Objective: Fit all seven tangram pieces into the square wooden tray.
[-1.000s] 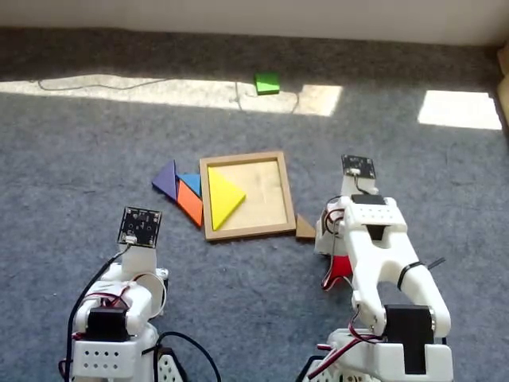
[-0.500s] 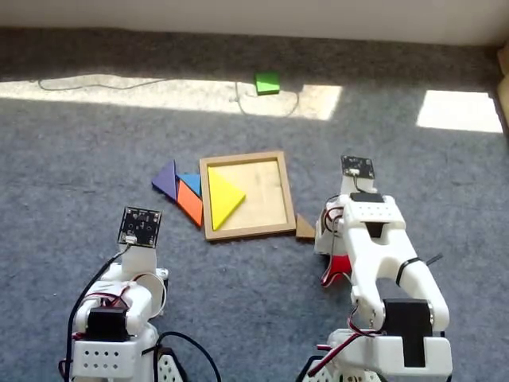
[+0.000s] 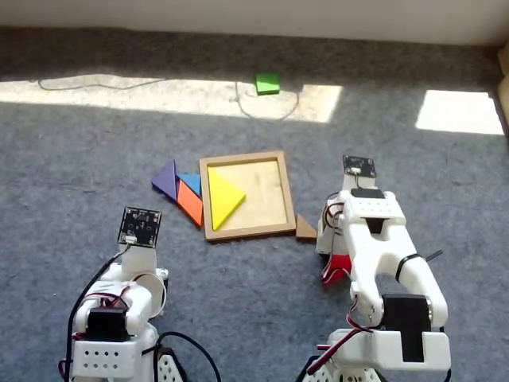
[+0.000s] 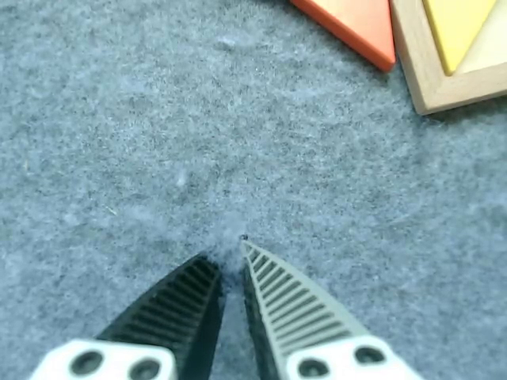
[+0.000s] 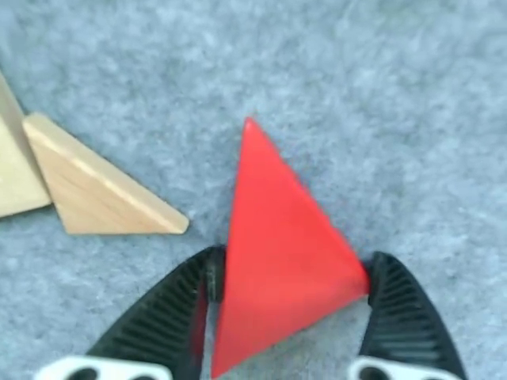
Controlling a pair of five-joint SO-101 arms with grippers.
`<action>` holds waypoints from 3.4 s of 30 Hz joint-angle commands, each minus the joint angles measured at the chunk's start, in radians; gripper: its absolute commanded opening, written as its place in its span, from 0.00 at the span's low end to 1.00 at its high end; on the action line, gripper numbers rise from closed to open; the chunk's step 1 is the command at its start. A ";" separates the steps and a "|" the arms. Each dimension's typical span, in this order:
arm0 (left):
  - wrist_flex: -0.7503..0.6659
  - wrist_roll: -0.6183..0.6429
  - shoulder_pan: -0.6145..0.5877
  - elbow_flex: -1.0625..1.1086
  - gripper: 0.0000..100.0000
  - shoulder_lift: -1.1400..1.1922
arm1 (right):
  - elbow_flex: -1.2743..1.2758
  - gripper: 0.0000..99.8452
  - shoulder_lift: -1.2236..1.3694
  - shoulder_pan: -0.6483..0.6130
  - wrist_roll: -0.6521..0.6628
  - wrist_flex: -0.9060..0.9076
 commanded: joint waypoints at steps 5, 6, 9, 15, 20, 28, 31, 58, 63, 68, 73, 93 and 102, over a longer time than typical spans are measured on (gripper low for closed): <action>0.003 -0.003 -0.008 0.021 0.01 -0.022 | -0.030 0.18 0.018 -0.012 -0.011 0.059; 0.003 -0.003 -0.008 0.021 0.01 -0.022 | -0.047 0.18 0.016 -0.010 -0.011 0.079; 0.003 -0.003 -0.008 0.021 0.01 -0.022 | -0.071 0.18 -0.025 -0.012 -0.006 0.114; 0.003 -0.003 -0.008 0.021 0.01 -0.022 | -0.070 0.18 -0.188 -0.024 -0.008 0.119; 0.003 -0.003 -0.008 0.021 0.01 -0.022 | -0.042 0.18 -0.289 -0.027 -0.003 0.120; 0.003 -0.003 -0.008 0.021 0.01 -0.022 | -0.042 0.18 -0.375 -0.021 -0.011 0.170; 0.003 -0.003 -0.008 0.021 0.01 -0.022 | -0.042 0.18 -0.404 -0.021 -0.011 0.193; 0.003 -0.003 -0.008 0.021 0.01 -0.022 | -0.039 0.32 -0.111 -0.077 -0.129 0.128; 0.003 -0.003 -0.008 0.021 0.01 -0.022 | -0.019 0.32 0.007 -0.064 -0.127 0.091; 0.003 -0.003 -0.008 0.021 0.01 -0.022 | -0.021 0.31 0.117 -0.054 -0.123 0.097; 0.003 -0.003 -0.008 0.021 0.01 -0.022 | -0.021 0.16 0.101 -0.059 -0.044 0.090; 0.003 -0.003 -0.008 0.021 0.01 -0.022 | -0.024 0.04 -0.323 -0.062 0.160 0.113; 0.003 -0.003 -0.008 0.021 0.01 -0.022 | -0.113 0.04 -0.318 -0.128 0.160 0.140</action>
